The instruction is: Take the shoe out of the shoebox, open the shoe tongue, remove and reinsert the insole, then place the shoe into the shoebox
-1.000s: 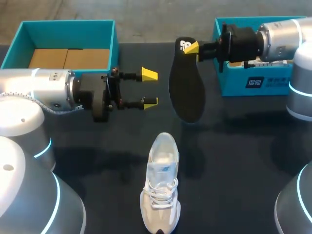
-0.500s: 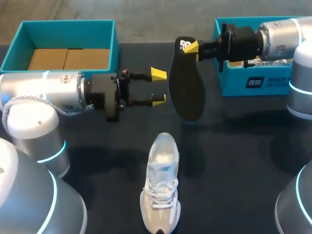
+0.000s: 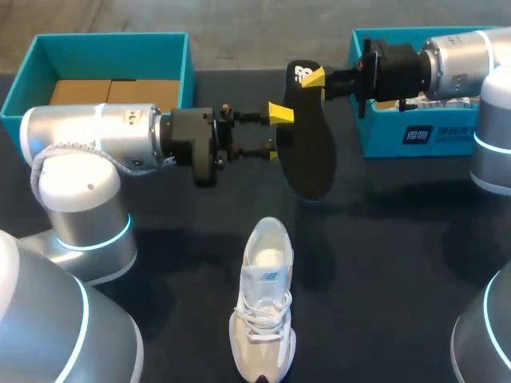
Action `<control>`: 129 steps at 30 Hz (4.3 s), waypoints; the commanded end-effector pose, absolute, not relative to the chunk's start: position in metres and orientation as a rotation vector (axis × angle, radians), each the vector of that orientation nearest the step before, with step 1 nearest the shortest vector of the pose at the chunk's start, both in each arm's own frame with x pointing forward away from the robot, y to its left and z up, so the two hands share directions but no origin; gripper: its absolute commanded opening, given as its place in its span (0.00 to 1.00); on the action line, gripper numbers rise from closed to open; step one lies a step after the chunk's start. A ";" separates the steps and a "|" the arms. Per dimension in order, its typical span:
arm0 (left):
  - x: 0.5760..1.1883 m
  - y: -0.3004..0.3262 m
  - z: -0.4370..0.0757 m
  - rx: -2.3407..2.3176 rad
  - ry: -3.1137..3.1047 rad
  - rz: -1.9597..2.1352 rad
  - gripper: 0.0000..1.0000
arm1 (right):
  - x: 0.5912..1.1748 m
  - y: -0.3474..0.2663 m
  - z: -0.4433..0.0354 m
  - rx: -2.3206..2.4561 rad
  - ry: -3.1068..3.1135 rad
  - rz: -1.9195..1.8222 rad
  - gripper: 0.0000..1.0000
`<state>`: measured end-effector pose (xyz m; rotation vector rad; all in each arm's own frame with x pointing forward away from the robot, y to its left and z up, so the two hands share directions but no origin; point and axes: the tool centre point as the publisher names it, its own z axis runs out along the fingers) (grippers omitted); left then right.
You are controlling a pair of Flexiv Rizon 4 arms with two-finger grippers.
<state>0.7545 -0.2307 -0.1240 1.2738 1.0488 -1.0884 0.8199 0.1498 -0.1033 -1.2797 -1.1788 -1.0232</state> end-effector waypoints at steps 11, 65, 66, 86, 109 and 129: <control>0.755 -0.242 -0.110 1.290 0.993 -1.095 0.47 | 0.820 0.151 -0.103 -1.282 -1.178 -1.024 0.00; 0.762 -0.201 -0.126 1.256 1.094 -1.076 0.00 | 0.775 0.132 -0.102 -1.264 -1.212 -1.114 1.00; 0.763 -0.197 -0.127 1.254 1.102 -1.081 0.00 | 0.771 0.132 -0.103 -1.265 -1.213 -1.113 1.00; 0.755 -0.172 -0.135 1.222 1.135 -1.297 0.00 | 0.744 0.140 -0.111 -1.241 -1.238 -1.117 1.00; 0.759 -0.160 -0.124 0.707 1.673 -1.886 0.00 | 0.744 0.140 -0.111 -1.241 -1.238 -1.117 1.00; 0.754 -0.135 -0.116 -0.181 2.136 -2.635 0.00 | 0.744 0.140 -0.111 -1.241 -1.238 -1.117 1.00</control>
